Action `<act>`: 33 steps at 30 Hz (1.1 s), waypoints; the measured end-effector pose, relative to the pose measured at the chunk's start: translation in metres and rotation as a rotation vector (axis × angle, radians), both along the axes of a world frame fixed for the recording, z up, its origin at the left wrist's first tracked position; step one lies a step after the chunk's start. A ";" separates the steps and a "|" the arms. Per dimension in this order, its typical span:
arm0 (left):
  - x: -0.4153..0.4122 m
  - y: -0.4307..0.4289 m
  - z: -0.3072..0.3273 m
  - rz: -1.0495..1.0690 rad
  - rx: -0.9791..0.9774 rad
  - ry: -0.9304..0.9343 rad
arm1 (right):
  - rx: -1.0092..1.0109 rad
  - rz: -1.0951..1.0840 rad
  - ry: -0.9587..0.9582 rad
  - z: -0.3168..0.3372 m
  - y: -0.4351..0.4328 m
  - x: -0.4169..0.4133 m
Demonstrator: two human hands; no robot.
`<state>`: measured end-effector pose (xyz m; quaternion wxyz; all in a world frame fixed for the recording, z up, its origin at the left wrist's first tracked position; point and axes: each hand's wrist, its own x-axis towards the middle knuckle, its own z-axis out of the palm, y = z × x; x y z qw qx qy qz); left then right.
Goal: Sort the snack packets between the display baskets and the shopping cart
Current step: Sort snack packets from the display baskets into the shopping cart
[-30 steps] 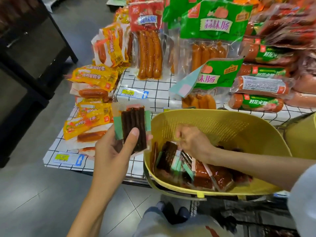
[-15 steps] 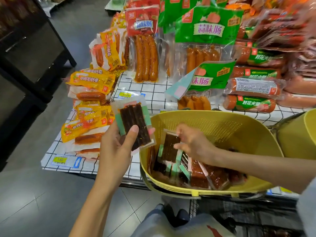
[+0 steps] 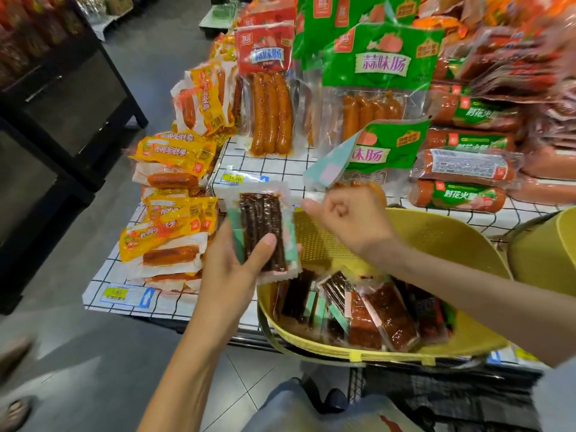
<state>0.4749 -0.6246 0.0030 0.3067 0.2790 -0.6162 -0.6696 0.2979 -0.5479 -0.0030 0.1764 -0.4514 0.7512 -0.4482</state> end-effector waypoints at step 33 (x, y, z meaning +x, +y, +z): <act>0.007 -0.002 0.002 0.120 -0.049 -0.032 | 0.115 0.270 -0.551 0.020 0.030 -0.015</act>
